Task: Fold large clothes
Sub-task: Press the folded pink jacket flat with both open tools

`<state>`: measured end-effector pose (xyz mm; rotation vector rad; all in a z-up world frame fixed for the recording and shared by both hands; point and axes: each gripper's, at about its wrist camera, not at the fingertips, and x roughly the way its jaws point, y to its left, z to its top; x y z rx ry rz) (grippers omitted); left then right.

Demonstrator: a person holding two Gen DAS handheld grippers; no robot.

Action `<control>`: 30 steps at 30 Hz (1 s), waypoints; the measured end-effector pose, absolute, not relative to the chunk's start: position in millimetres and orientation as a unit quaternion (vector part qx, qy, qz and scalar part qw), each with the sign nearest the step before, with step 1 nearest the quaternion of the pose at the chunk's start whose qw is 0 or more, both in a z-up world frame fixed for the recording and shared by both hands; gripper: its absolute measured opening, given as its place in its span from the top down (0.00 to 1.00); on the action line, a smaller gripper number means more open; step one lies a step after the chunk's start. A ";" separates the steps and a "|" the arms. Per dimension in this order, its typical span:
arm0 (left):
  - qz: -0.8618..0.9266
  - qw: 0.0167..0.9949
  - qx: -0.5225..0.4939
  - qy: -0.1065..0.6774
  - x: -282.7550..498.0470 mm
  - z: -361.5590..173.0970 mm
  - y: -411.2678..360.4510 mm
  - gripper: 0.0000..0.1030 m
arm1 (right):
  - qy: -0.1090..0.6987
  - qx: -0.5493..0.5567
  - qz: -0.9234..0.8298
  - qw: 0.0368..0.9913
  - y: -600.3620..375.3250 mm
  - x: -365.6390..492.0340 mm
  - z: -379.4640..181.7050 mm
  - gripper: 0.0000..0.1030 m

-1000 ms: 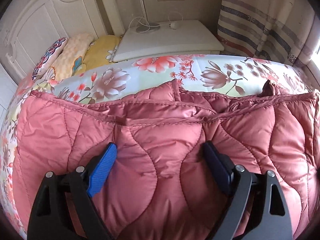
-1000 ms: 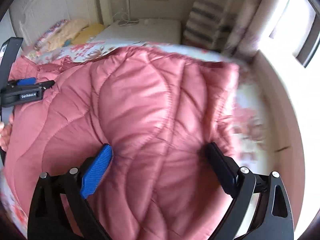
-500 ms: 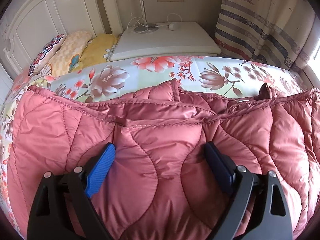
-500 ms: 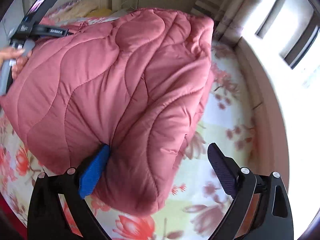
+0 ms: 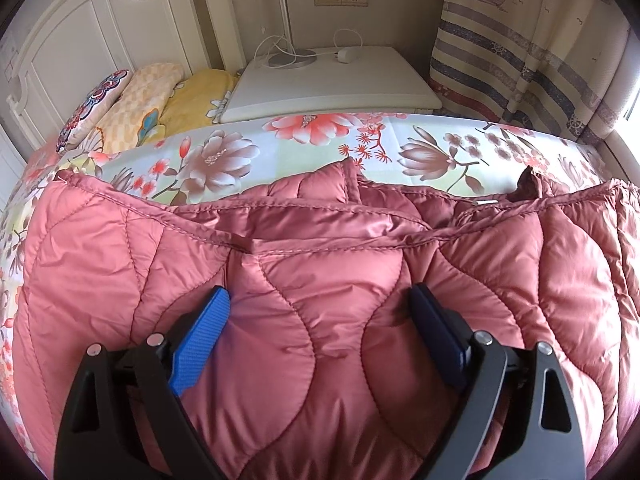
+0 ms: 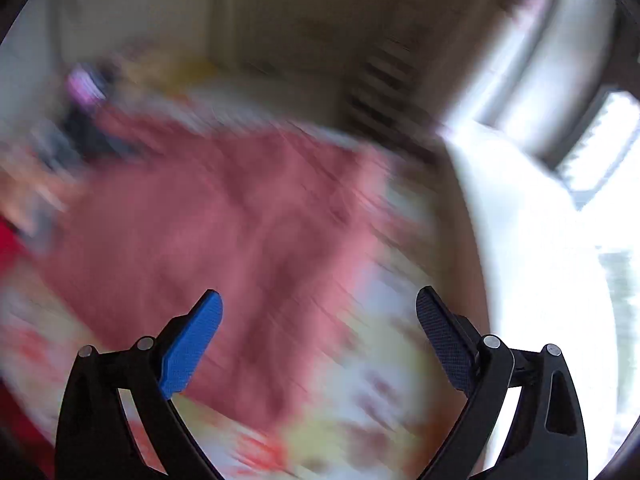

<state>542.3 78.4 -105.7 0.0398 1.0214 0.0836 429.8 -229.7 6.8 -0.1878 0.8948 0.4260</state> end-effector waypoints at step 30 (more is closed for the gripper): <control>0.072 0.892 0.016 0.445 512.1 -68.8 107.7 0.08 | 0.535 -0.118 0.191 0.814 -145.0 576.2 -106.3 0.04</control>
